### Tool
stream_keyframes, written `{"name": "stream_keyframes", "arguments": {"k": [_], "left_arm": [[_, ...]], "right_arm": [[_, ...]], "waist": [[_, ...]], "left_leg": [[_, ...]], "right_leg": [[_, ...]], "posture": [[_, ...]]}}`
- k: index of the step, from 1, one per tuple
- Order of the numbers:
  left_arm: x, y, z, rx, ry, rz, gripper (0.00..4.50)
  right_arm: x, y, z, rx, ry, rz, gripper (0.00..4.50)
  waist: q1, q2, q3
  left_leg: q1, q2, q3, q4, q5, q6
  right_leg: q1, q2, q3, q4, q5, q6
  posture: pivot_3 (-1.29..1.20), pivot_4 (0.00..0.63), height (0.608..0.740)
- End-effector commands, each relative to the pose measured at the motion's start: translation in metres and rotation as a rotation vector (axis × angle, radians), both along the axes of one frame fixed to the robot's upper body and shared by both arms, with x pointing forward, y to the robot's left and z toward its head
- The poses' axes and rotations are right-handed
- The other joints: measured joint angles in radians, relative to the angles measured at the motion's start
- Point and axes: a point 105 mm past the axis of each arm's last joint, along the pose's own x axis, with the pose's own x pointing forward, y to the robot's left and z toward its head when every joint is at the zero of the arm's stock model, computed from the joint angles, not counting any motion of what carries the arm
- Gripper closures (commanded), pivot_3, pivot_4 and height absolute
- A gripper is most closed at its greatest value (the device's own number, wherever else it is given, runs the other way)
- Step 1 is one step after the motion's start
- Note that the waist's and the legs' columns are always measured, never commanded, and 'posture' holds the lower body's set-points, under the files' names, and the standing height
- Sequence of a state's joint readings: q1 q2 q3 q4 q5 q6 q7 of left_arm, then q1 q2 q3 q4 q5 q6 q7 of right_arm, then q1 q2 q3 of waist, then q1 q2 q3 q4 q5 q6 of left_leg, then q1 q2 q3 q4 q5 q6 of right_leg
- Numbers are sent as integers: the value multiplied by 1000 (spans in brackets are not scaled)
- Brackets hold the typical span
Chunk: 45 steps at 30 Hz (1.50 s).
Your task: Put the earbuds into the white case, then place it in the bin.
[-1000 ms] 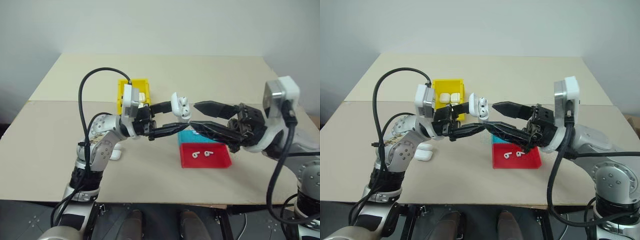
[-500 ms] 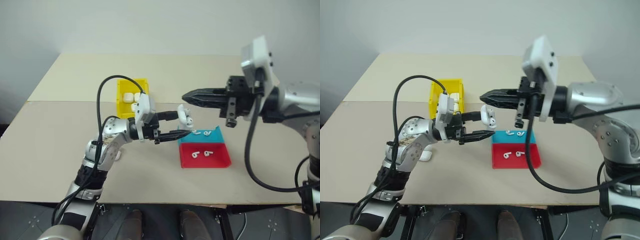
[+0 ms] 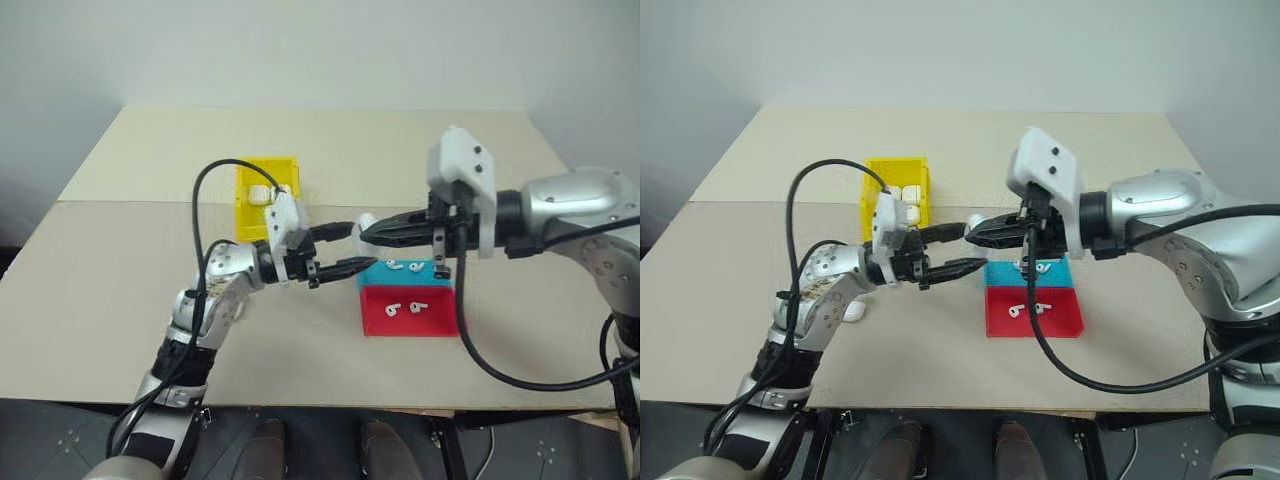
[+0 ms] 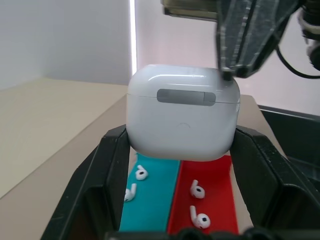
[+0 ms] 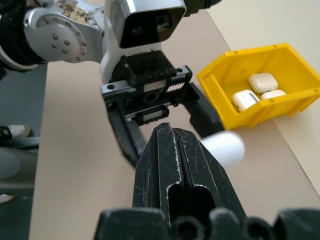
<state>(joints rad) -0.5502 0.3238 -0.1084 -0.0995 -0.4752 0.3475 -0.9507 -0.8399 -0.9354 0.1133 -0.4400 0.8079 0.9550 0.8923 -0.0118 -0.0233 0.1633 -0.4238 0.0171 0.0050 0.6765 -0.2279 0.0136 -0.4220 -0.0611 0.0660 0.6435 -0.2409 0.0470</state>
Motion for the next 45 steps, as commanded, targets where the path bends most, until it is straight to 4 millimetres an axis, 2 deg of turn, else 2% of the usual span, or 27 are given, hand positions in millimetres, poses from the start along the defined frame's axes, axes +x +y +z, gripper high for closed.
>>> {"name": "stream_keyframes", "arguments": {"k": [1,4,6,10,14,16,22,25,27,28,29,31,32,38,41,45], "left_arm": [[-9,10,27,-80,-96,27,1759],[-5,21,35,-126,-103,111,1759],[5,34,42,-167,-96,218,1759],[46,71,56,-270,-54,579,1759],[80,96,58,-275,-38,834,1759],[94,100,56,-257,-14,893,1759],[126,96,37,-203,56,959,1759],[135,93,32,-196,76,965,1759],[137,92,30,-194,86,956,1759],[138,91,29,-187,84,957,1041],[139,91,28,-183,83,959,852],[139,94,28,-179,64,968,147],[139,95,29,-178,52,972,15],[125,118,39,-226,-43,997,15],[116,123,38,-207,-47,968,15],[70,118,29,-89,1,715,15]], "right_arm": [[-2,-8,11,75,-32,-25,4479],[-4,-10,24,213,-67,-26,4479],[-6,-13,28,278,-107,-37,4479],[-3,-10,10,276,-180,-107,4479],[6,0,-7,266,-217,-175,4479],[9,5,-10,280,-221,-201,4479],[13,14,-11,303,-229,-235,4479],[14,14,-10,309,-233,-249,4479],[14,14,-10,312,-234,-252,4479],[13,13,-10,313,-234,-253,4500],[13,13,-10,314,-234,-256,4500],[12,12,-10,315,-233,-259,4500],[11,12,-11,315,-232,-259,4500],[10,11,-14,315,-220,-257,4500],[10,12,-16,312,-216,-252,4500],[11,8,-32,266,-206,-255,4500]], "waist": [[0,0,0],[-1,0,0],[0,0,0],[0,0,0],[1,0,0],[1,0,0],[1,0,0],[2,0,0],[0,0,0],[0,0,0],[0,0,0],[-1,0,0],[-1,0,0],[-4,0,0],[-3,0,0],[-9,0,0]], "left_leg": [[0,0,0,0,0,0],[0,0,0,0,0,0],[0,0,0,0,0,0],[0,0,-1,0,0,0],[0,-1,0,1,0,0],[0,-2,-1,1,0,0],[0,-2,-1,0,0,0],[-1,-2,-1,0,0,0],[-1,-2,-1,0,0,0],[-1,-2,-1,0,0,0],[-1,-2,-1,0,0,0],[-1,-2,-1,0,0,0],[0,-2,-1,0,0,0],[0,-2,-1,0,0,0],[0,-1,-1,-1,0,0],[0,0,-1,-1,0,0]], "right_leg": [[0,0,0,0,0,0],[0,0,0,0,0,0],[0,0,0,1,0,0],[0,0,0,1,0,0],[0,-1,0,1,1,1],[0,0,0,2,1,1],[0,0,0,3,1,1],[0,0,-1,2,1,1],[0,0,-1,3,1,1],[0,0,-1,3,1,1],[0,0,-1,3,1,1],[0,0,-1,3,1,1],[0,0,-1,3,1,1],[0,0,0,3,1,1],[0,0,0,4,1,1],[0,0,0,5,1,1]], "posture": [[0,150,740],[0,150,740],[0,150,740],[0,150,740],[0,150,740],[0,150,740],[0,150,740],[0,150,740],[0,150,740],[0,150,740],[0,150,740],[0,150,740],[0,150,740],[0,150,740],[0,150,740],[0,150,740]]}}
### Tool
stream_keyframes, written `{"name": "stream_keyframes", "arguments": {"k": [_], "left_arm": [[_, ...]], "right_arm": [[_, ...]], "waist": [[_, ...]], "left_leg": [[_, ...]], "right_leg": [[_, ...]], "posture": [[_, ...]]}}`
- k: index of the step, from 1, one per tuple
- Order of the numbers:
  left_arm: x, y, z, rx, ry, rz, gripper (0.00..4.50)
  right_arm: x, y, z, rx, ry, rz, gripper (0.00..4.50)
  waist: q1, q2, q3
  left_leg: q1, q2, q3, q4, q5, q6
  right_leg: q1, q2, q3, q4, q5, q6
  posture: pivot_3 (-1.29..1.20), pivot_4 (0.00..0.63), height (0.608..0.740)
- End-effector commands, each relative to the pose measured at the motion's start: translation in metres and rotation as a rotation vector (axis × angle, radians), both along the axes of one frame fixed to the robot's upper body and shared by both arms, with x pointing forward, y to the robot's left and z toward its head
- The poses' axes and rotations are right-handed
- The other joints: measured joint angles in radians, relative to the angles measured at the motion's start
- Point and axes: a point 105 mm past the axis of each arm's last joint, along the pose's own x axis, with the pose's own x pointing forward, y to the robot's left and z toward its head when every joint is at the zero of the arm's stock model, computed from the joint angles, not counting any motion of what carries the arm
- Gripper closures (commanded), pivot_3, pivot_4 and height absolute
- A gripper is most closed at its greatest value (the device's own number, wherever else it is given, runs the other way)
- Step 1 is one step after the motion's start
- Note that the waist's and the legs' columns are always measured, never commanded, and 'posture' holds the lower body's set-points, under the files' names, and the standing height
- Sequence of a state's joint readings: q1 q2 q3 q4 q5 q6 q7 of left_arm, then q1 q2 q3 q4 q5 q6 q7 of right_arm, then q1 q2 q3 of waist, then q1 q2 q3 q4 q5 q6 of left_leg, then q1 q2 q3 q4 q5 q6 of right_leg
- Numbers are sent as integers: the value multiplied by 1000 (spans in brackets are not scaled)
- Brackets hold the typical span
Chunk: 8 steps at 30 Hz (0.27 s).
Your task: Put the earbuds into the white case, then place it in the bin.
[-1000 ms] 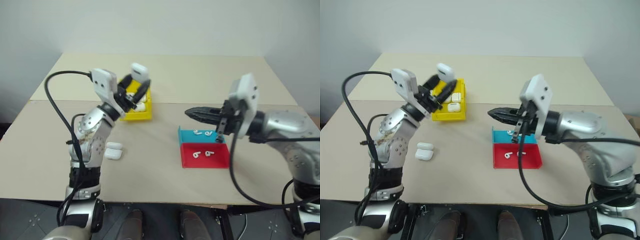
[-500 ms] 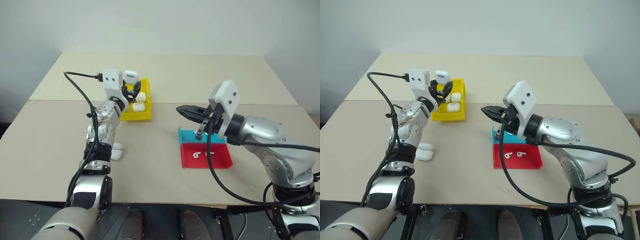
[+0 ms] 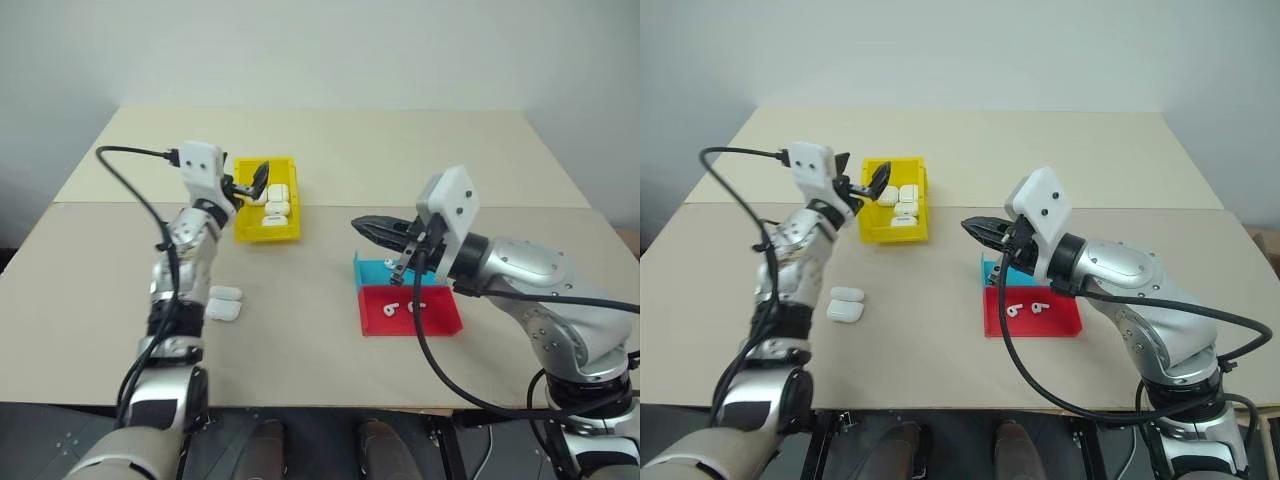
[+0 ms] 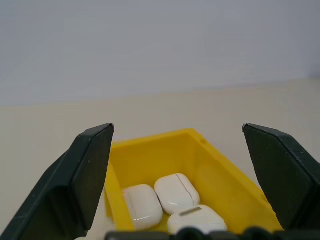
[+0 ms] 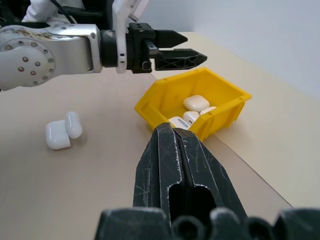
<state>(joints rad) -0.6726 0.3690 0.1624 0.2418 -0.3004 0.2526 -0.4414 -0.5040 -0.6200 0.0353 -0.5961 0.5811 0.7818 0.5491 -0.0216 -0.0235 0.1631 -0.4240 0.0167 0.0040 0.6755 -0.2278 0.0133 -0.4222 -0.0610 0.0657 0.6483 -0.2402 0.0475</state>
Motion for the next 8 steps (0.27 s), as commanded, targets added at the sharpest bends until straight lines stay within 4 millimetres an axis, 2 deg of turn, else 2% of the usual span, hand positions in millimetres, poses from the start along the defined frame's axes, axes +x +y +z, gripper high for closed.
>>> {"name": "stream_keyframes", "arguments": {"k": [1,3,8], "left_arm": [[-44,-13,15,73,-17,-232,15],[-77,-13,8,131,32,-343,15],[-132,-14,-1,207,123,-468,15]], "right_arm": [[-1,-3,-7,-42,-35,-1,4500],[1,-6,-19,-62,-13,-10,4500],[-3,-15,-28,-38,39,0,4500]], "waist": [[1,0,0],[-1,0,0],[3,0,0]], "left_leg": [[0,0,0,0,0,0],[0,0,0,0,0,0],[3,1,0,0,0,-1]], "right_leg": [[0,0,0,0,0,0],[0,0,0,0,0,0],[1,-1,0,-3,0,-1]], "posture": [[0,150,740],[0,150,740],[0,150,740]]}}
